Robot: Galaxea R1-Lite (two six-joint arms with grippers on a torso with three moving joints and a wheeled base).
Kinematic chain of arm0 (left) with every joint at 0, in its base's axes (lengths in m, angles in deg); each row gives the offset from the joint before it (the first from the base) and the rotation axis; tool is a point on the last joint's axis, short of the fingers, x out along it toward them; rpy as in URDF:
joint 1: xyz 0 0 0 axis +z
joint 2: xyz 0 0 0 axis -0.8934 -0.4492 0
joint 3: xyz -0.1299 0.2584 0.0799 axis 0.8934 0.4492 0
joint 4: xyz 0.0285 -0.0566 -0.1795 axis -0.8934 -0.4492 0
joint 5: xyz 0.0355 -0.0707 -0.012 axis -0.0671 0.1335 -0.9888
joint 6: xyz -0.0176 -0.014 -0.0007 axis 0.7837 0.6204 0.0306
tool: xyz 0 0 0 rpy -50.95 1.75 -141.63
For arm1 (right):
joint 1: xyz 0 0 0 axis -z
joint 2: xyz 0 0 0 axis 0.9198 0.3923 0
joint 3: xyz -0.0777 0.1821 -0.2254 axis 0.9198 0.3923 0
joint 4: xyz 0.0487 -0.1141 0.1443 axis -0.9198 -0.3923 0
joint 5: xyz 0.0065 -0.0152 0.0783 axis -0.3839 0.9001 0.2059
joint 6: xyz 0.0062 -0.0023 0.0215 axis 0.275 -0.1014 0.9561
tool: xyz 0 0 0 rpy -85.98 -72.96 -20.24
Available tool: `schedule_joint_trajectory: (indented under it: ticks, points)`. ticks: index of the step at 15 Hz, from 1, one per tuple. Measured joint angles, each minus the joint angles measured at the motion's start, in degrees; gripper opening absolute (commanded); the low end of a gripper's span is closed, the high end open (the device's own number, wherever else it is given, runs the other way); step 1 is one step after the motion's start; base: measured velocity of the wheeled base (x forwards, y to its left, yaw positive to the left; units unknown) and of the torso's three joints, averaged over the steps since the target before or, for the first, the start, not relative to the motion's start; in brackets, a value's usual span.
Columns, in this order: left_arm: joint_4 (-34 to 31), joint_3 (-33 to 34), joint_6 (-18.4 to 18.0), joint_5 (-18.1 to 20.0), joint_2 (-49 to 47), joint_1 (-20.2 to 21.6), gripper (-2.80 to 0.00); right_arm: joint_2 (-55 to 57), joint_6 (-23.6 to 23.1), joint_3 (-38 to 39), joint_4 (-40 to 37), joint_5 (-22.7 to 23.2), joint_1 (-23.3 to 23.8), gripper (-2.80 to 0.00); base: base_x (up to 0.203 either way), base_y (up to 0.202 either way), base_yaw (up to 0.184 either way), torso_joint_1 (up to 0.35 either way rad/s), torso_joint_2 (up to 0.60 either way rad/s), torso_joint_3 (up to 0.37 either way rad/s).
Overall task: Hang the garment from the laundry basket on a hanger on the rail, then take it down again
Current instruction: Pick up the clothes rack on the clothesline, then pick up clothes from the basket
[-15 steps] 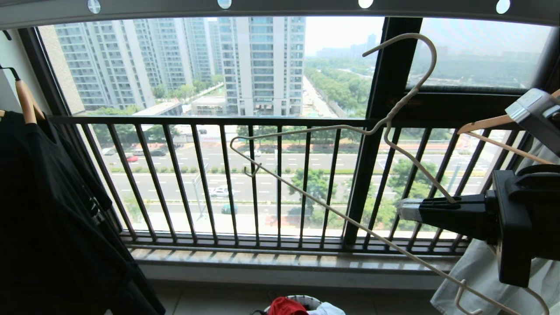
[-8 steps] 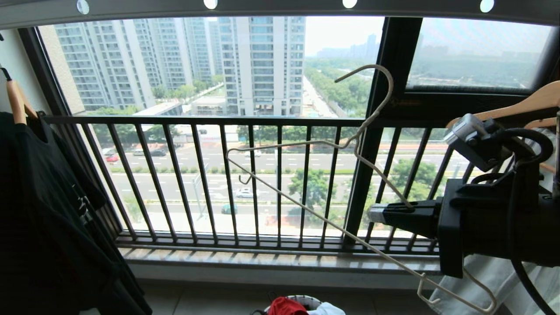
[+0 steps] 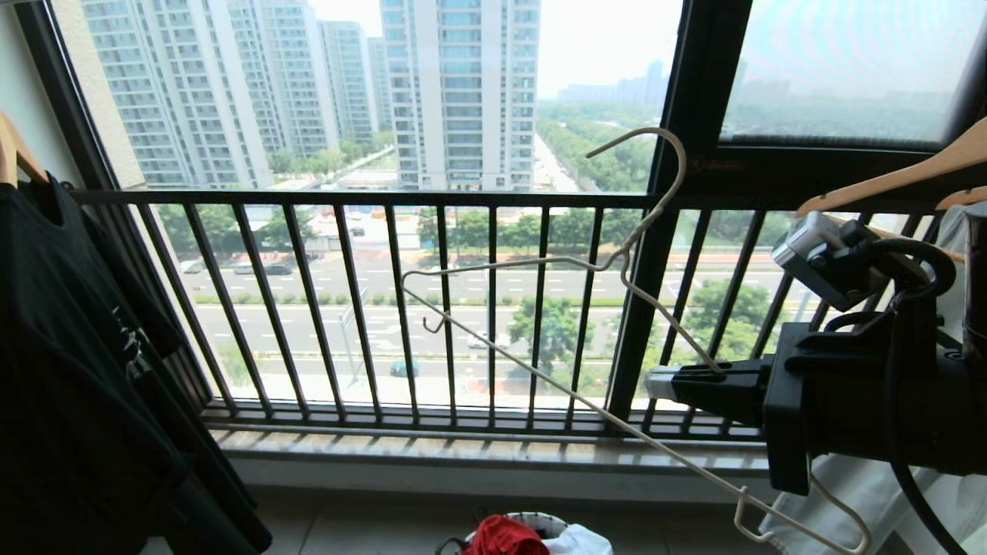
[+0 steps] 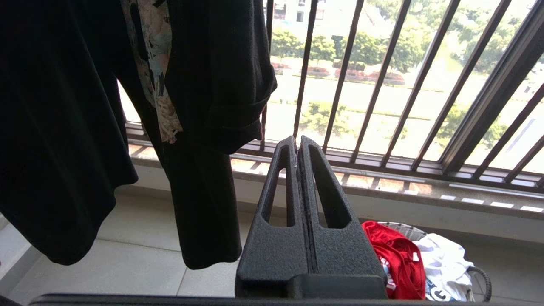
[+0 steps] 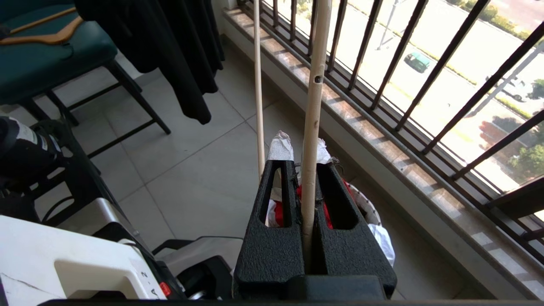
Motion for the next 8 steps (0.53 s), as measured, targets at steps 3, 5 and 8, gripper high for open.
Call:
schedule_joint_trajectory:
  ticks: [3,5,8]
  points:
    - [-0.03,0.0,0.01,-0.03,0.0,0.0,-2.8,-0.98,-0.11,-0.02,0.04,-0.06,0.11,-2.8,0.0,0.0,0.0,-0.156,0.35,0.196]
    - [-0.02,0.0,0.01,-0.03,0.0,0.0,-2.8,-1.93,-0.12,-0.15,0.06,-0.09,0.13,-2.8,0.0,0.0,0.0,-0.164,0.37,0.204]
    - [0.0,0.0,0.0,0.0,0.0,0.0,-2.8,-3.39,-0.52,-0.29,0.09,-0.11,0.28,-2.8,0.0,0.0,0.0,-0.193,0.44,0.245]
